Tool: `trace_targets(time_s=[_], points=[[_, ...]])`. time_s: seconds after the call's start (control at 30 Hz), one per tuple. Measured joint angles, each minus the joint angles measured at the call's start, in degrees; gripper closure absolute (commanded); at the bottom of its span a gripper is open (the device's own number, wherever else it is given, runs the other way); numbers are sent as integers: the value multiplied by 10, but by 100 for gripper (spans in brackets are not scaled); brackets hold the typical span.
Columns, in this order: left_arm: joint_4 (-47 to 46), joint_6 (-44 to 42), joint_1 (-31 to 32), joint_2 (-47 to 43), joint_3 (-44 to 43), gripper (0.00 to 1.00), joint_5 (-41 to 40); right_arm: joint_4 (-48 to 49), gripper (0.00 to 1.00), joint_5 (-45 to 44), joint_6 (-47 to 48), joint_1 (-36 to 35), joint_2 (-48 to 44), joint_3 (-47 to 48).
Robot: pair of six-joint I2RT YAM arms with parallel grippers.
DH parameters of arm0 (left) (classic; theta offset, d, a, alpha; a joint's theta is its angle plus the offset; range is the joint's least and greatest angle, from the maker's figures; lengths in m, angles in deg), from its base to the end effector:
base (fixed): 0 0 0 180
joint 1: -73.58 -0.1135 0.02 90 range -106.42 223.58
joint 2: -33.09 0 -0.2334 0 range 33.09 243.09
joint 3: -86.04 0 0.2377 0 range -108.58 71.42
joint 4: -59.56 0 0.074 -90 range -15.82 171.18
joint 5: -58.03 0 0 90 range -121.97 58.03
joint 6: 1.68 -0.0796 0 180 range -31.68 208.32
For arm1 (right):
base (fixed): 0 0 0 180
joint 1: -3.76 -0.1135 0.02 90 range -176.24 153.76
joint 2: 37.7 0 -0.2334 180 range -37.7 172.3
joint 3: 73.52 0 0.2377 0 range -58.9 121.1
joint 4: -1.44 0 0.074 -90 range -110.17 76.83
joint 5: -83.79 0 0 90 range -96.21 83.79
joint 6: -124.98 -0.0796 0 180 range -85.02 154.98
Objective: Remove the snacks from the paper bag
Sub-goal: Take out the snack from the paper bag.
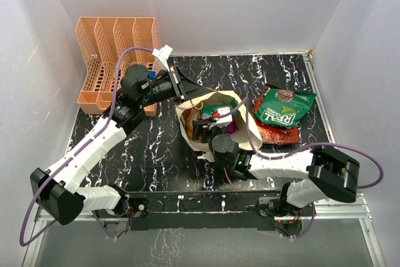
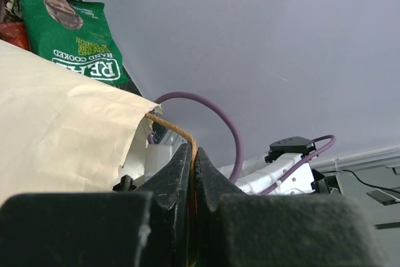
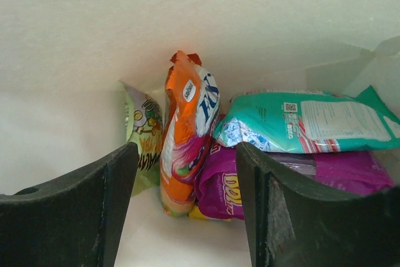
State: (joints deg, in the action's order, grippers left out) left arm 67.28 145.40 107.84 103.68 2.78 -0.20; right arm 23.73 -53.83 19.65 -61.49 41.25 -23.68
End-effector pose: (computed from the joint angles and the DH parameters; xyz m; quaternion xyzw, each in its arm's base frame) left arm 0.2372 -0.2122 0.3980 0.0691 0.6772 -0.6363 0.3630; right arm 0.1831 0.2566 0.2118 -0.0458 0.7334 0.1624 0.6585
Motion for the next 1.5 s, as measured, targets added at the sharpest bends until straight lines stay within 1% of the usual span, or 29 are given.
trace_targets(time_s=[0.13, 0.23, 0.27, 0.3, 0.33, 0.37, 0.43, 0.47, 0.5, 0.6, 0.77, 0.87, 0.9, 1.03, 1.17, 1.27, 1.37, 1.5], points=[[-4, 5, 0, 0, 0, 100, 2, 24, 36, -42, -24, 0, 63, 37], [-5, 9, 0, 0, 0, 100, 3, 32, 36, -55, -30, 1, 108, 72], [-7, 10, 0, 0, 0, 100, 3, 34, 38, -58, -32, 3, 121, 82], [-8, 12, 0, 0, 0, 100, 3, 35, 42, -61, -35, 5, 132, 91], [-8, 13, 0, 0, 0, 100, 3, 35, 51, -63, -41, 7, 143, 99], [-8, 14, 0, -1, 0, 100, 3, 33, 64, -62, -46, 11, 150, 105], [-4, 12, 0, -2, 0, 100, 2, 24, 84, -56, -59, 22, 160, 116], [2, 8, 0, -5, 0, 100, -1, 19, 91, -47, -65, 30, 164, 122], [12, 3, 0, -7, -1, 100, -5, 14, 92, -38, -71, 38, 168, 128], [48, -18, 0, -14, -9, 100, -23, 7, 93, -16, -75, 53, 180, 142], [147, -83, 0, -14, -76, 100, -69, 11, 93, 26, -60, 54, 203, 168], [210, -128, -1, -14, -121, 100, -103, 21, 93, 54, -45, 47, 239, 205], [244, -153, -1, -14, -143, 100, -121, 23, 93, 64, -41, 43, 256, 226], [290, -196, -3, -14, -168, 100, -145, 23, 93, 96, -39, 30, 299, 282], [300, -212, -3, -18, -164, 100, -144, 20, 93, 127, -48, 23, 314, 303], [278, -206, -3, -36, -126, 100, -122, 22, 93, 138, -56, 23, 311, 296], [257, -196, -3, -55, -87, 100, -100, 24, 93, 144, -55, 23, 286, 255], [246, -188, -2, -71, -65, 100, -92, 19, 93, 156, -53, 24, 215, 181]])
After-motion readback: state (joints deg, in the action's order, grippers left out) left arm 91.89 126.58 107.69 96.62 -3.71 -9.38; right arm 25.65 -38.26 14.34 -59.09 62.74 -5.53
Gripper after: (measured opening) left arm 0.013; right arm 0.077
